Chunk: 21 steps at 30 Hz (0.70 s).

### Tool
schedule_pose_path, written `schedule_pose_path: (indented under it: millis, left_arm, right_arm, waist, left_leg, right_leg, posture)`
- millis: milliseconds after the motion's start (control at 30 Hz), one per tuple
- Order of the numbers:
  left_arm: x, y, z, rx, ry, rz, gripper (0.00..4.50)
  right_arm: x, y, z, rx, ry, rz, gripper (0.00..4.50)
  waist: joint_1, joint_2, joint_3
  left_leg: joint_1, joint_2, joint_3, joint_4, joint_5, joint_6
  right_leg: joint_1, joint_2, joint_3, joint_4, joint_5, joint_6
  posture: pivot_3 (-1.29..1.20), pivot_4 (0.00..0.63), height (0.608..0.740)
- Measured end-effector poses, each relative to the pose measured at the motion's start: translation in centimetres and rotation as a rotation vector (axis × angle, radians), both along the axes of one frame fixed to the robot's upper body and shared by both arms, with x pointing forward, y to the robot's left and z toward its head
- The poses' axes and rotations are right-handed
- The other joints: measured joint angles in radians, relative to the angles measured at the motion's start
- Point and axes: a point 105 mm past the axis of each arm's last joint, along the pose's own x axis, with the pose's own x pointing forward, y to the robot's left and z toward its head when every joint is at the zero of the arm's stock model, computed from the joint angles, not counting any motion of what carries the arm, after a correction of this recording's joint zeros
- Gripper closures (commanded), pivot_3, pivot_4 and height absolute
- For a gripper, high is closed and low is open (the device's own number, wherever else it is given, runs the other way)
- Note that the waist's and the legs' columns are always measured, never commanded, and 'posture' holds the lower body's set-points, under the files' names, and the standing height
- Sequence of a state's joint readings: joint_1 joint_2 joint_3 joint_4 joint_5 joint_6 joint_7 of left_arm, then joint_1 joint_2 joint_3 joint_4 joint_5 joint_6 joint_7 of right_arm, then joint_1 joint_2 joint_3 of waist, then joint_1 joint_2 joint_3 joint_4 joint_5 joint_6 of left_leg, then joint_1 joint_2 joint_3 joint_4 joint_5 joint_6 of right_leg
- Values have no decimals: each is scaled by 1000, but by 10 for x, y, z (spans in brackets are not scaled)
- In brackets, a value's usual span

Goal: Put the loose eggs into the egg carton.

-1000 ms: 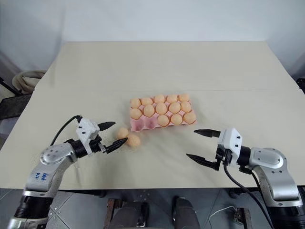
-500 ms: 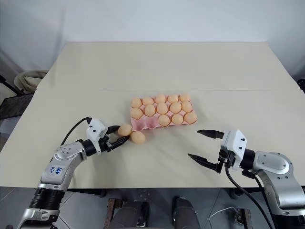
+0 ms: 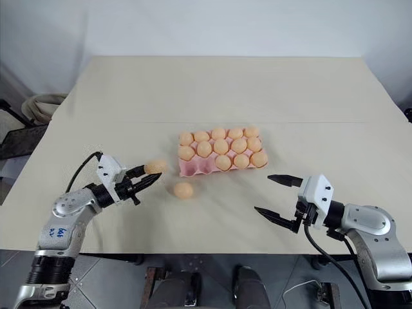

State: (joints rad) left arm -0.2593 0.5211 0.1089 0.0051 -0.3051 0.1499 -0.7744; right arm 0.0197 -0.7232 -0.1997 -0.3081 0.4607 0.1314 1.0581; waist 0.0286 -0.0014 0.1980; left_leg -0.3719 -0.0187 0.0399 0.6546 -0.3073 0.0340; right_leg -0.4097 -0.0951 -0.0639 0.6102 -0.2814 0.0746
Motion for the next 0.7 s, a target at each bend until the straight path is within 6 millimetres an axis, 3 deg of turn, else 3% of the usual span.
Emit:
schedule_pose_path:
  millis: [167, 367, 433, 567, 700]
  left_arm:
    - [14, -40, 22, 10, -52, -149, 3202]
    - [27, -79, -6, 60, 47, -228, 3202]
    - [28, -88, -5, 71, 43, -250, 3202]
    - [31, -94, -6, 49, 60, -251, 2132]
    - [29, -96, -7, 46, 68, -270, 780]
  right_arm:
    - [0, -1, -2, -5, 2, -13, 0]
    - [-4, -6, -10, -4, 26, -59, 0]
    - [-6, -5, -10, -5, 21, -64, 0]
    - [-11, -3, -7, -7, 6, -74, 0]
    - [-11, -3, -7, -4, 0, -81, 0]
  waist:
    - [-1, 0, 0]
    - [-4, 0, 0]
    - [-2, -1, 0]
    - [-3, -1, 0]
    - [-4, -1, 0]
  left_leg:
    - [-1, -1, 0, 2, 1, 4]
    - [-1, 0, 1, 2, 1, 4]
    - [-1, -1, 1, 3, 1, 4]
    - [-1, -1, 1, 4, 1, 5]
    - [-1, -1, 1, 5, 1, 5]
  right_leg:
    - [1, 0, 0, 0, 1, 2]
    - [0, 1, 0, 1, 1, 2]
    - [0, 1, 0, 1, 1, 3]
    - [1, 1, 0, 1, 2, 3]
    - [1, 1, 1, 2, 2, 3]
  posture:
    - [0, 150, 740]
    - [0, 150, 740]
    - [0, 150, 740]
    - [0, 150, 740]
    - [0, 150, 740]
